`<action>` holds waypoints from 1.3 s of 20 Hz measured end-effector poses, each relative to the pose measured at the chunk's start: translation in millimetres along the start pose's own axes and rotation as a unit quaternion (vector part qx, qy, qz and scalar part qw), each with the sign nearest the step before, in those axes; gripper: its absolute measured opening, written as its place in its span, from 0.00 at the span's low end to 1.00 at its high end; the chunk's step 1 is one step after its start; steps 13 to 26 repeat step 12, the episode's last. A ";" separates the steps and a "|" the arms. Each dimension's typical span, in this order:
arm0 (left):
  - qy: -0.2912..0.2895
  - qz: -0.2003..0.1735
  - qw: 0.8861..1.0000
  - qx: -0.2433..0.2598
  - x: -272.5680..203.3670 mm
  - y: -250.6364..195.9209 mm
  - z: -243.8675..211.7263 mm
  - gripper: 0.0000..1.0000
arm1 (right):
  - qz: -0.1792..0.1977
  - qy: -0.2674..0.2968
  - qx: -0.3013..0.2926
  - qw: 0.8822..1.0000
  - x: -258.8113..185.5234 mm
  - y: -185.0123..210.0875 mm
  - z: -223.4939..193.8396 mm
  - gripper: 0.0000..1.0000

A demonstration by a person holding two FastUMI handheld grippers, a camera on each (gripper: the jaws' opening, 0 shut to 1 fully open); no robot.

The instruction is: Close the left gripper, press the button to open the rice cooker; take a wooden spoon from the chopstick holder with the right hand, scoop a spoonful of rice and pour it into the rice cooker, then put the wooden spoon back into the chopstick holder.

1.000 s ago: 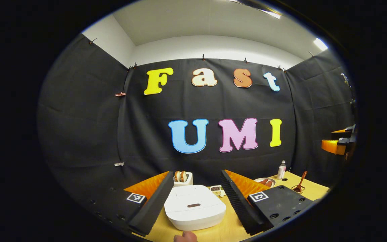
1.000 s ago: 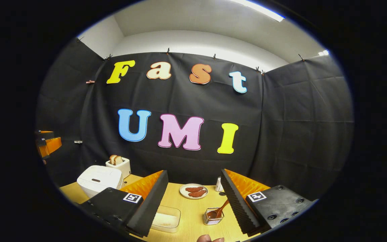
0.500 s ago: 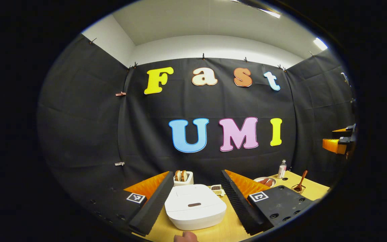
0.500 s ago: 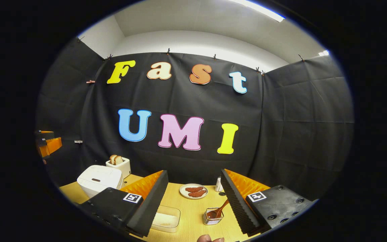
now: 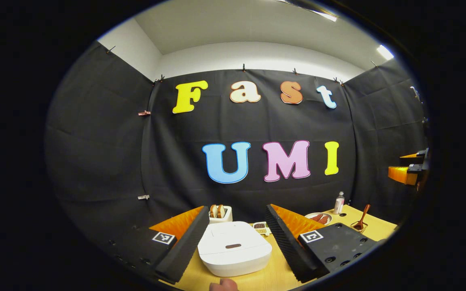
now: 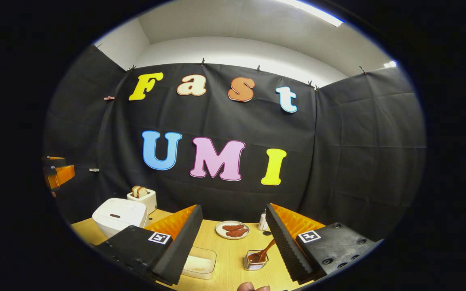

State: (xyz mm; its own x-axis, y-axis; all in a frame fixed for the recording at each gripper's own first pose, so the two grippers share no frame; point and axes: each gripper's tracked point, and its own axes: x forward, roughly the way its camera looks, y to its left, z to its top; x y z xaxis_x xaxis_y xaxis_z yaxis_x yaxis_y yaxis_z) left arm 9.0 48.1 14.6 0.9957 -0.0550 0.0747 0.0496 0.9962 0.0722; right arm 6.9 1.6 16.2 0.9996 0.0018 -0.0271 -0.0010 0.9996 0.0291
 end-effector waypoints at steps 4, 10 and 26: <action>0.000 0.001 1.000 -0.002 -1.2 -0.6 -0.9 0.96 | 0.001 0.001 -0.002 1.000 0.3 -1.5 0.0 0.98; 0.001 0.000 1.000 -0.001 -2.4 0.1 -1.2 0.96 | 0.001 0.000 -0.003 1.000 -0.1 -0.2 0.1 0.98; 0.002 0.000 1.000 0.000 -2.2 0.8 -1.5 0.96 | 0.001 0.000 -0.003 1.000 -0.6 0.5 0.3 0.98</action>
